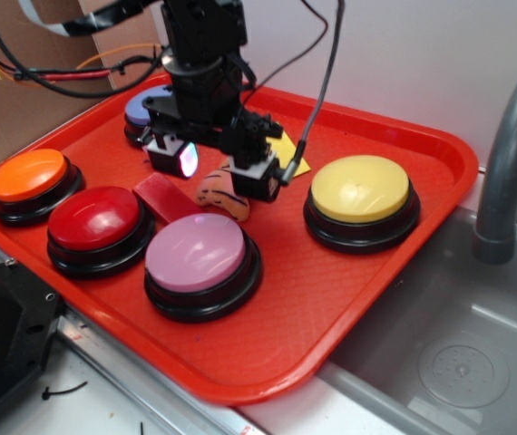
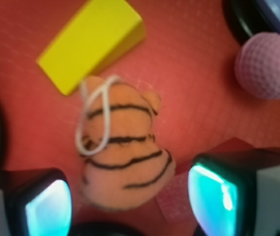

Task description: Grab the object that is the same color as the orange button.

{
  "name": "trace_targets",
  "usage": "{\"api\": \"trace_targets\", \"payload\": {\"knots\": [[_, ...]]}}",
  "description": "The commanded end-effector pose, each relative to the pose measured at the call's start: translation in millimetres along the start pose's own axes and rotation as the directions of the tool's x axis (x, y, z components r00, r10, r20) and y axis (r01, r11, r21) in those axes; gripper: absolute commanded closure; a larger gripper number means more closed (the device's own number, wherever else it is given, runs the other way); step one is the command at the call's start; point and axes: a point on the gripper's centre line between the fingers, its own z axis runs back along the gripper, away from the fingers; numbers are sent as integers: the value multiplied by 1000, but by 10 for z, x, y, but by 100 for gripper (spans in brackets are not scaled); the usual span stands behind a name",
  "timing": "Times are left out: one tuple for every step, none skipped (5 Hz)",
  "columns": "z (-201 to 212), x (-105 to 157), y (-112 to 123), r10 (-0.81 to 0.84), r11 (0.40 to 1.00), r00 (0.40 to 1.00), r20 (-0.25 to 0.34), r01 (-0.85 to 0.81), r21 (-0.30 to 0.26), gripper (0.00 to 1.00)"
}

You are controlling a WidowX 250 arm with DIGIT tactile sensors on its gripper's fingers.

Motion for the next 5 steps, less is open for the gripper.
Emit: {"api": "trace_targets", "payload": {"knots": [[-130, 99, -35, -8, 1000, 1000, 10, 8, -19, 0], [-178, 139, -12, -13, 1000, 1000, 21, 13, -14, 0], [-204, 140, -32, -39, 999, 998, 44, 40, -22, 66], [-193, 81, -21, -41, 998, 998, 45, 42, -35, 100], [-142, 62, -26, -132, 990, 991, -26, 130, -56, 100]]}}
